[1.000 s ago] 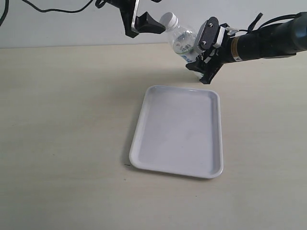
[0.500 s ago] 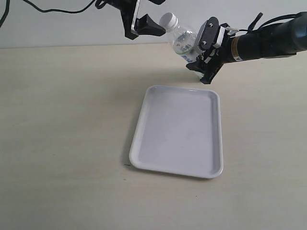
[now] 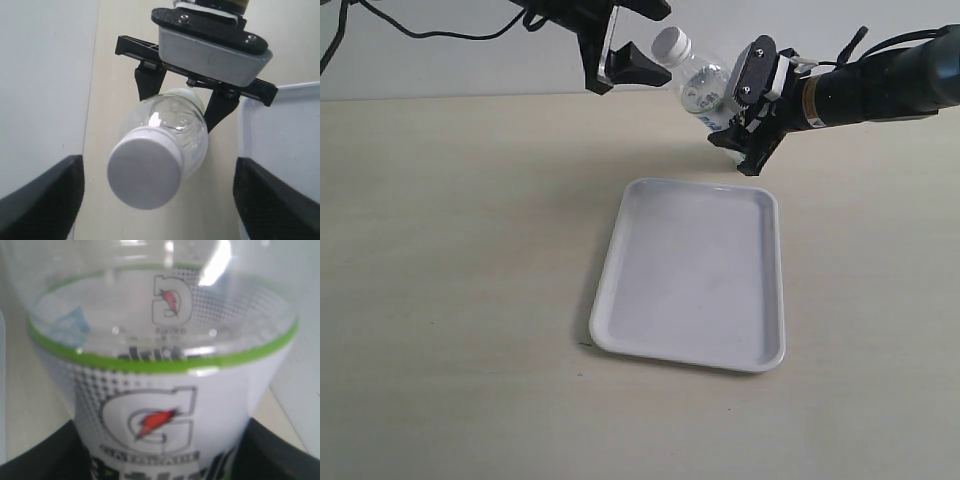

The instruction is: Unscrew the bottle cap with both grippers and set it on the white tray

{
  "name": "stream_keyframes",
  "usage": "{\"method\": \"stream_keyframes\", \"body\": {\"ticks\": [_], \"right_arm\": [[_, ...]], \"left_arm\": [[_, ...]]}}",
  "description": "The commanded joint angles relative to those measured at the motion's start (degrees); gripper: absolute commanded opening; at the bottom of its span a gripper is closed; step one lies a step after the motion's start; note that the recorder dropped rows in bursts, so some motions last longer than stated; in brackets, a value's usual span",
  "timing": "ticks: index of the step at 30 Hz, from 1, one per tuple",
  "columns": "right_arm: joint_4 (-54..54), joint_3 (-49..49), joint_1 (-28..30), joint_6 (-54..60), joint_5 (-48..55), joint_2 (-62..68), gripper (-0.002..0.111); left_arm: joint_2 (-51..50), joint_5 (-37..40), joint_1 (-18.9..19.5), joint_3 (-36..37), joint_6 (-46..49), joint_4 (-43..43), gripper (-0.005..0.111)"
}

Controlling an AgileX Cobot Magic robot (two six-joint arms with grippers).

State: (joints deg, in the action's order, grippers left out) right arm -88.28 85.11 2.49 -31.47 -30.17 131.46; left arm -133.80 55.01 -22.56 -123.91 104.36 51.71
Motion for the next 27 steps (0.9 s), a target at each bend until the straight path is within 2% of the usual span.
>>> {"method": "stream_keyframes", "body": {"ticks": [1,5,11,14,23,27], "right_arm": [[-2.96,-0.04,0.17,-0.35,-0.08,-0.33,0.0],[-2.96,-0.04,0.17,-1.2,-0.08,-0.33,0.0],[-2.96,-0.04,0.17,-1.21,0.02,-0.33,0.0],[-2.85,-0.04,0.17,-1.21,0.03,-0.33,0.0],[-2.74,-0.04,0.17,-1.21,0.27,-0.33,0.0],[-2.74,-0.04,0.17,-1.21,0.27,-0.33,0.0]], "left_arm": [[0.16,-1.98,-0.81,0.21,0.26,1.62,0.078],[0.16,-1.62,-0.81,0.21,0.26,1.51,0.074],[0.16,-0.11,-0.81,0.21,0.26,1.39,0.042],[0.16,-0.11,-0.81,0.21,0.26,1.39,0.035],[0.16,0.18,-0.81,0.21,0.26,1.6,0.034],[0.16,0.28,-0.81,0.21,0.15,1.6,0.045]]}}
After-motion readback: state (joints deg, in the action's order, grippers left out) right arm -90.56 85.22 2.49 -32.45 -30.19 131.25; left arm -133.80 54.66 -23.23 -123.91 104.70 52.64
